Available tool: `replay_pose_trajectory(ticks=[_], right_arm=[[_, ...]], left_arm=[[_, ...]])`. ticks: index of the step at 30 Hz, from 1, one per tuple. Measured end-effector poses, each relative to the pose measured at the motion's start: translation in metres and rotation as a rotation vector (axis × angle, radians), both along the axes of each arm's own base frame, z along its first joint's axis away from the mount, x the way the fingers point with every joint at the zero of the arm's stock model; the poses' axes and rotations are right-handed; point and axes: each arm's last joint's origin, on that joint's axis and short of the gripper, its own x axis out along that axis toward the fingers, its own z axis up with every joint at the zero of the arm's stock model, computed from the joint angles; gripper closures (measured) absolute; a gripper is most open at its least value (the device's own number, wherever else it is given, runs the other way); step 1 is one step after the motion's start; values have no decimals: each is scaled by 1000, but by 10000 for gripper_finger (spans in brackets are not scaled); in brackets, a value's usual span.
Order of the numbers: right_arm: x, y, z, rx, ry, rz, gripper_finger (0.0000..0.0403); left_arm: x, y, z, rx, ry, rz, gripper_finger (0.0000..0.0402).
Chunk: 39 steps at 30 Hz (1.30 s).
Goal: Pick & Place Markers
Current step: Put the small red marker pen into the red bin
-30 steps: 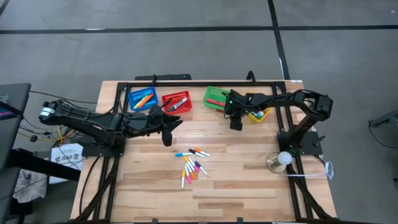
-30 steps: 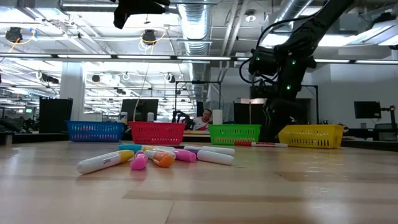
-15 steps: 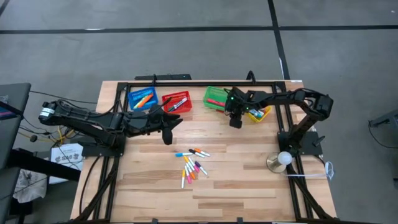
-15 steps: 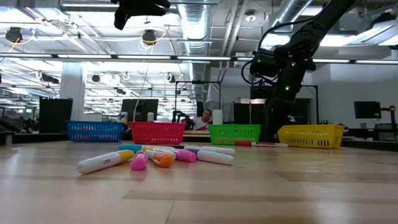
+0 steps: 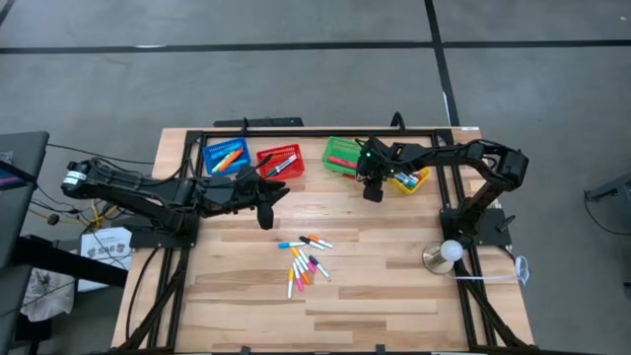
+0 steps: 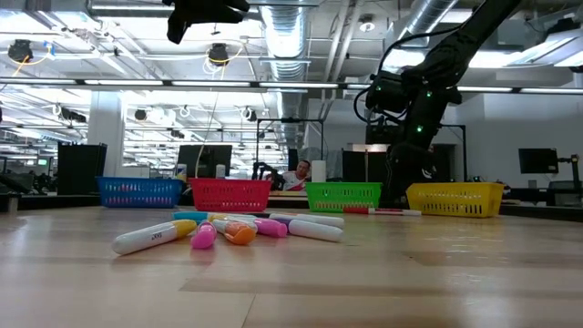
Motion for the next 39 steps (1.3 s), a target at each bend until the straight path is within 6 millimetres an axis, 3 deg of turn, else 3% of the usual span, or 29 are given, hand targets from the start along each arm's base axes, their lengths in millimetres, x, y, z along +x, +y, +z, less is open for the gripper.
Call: replay_pose_trajectory(ticks=[18,29,39], right_arm=[[0,0,0,-1,1,1,270],[7,-1,-31,64,83,-23,270],[6,1,-23,39,56,-15,269]], left_arm=[[0,0,0,0,0,0,306],[0,-1,0,-5,-2,-9,306],[0,-1,0,-7,-2,-15,306]])
